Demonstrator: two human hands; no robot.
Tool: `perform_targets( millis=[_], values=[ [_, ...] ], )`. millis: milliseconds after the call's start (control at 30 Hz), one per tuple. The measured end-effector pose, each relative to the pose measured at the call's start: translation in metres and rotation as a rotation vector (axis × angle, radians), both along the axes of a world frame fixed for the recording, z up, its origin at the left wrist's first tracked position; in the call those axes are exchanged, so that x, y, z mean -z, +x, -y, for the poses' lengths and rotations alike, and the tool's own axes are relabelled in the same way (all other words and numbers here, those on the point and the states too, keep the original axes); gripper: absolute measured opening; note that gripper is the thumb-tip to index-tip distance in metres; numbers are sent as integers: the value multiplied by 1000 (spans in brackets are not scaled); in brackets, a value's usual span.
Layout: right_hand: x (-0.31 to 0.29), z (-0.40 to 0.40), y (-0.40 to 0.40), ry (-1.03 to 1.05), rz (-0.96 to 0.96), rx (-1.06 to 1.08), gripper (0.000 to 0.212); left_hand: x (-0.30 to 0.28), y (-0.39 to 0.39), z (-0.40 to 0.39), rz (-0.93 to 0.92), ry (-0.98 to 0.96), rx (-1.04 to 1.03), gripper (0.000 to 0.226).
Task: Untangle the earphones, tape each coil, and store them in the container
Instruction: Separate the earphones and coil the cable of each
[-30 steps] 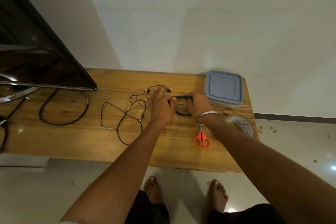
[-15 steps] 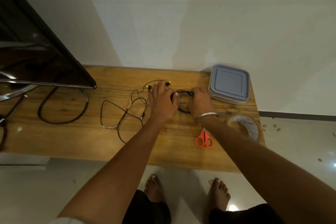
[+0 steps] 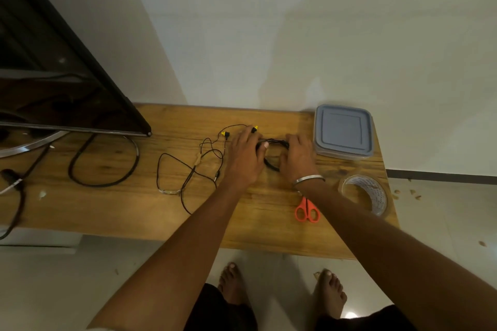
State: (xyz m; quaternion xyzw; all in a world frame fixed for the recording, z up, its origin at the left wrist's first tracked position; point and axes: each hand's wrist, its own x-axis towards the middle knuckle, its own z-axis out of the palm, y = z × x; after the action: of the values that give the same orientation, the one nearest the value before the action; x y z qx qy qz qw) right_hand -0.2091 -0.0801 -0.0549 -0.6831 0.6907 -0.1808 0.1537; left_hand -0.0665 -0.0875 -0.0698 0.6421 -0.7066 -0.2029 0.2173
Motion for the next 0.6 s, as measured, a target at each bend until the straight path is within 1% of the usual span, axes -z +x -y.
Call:
perform_targets(
  millis=[167,267,333,433,500,600],
  values=[
    [-9,0,8,-18,66,-80,47,-10,15,-2,-124,-1,48,40],
    [-15,-4,16,-56,83,-95,45,-21,33,-6,-151,-100,68,35],
    [-18,-8,22,-67,94,-123,42,-26,48,-10,-133,-195,45,32],
    [-22,-16,31,-81,103,-171,36,-29,75,-19,-88,-271,-35,27],
    [-24,-21,40,-83,112,-217,34,-29,92,-29,-45,-280,-104,25],
    [-26,-31,60,-15,118,-286,30,-25,114,-45,-16,-215,-180,24]
  ],
)
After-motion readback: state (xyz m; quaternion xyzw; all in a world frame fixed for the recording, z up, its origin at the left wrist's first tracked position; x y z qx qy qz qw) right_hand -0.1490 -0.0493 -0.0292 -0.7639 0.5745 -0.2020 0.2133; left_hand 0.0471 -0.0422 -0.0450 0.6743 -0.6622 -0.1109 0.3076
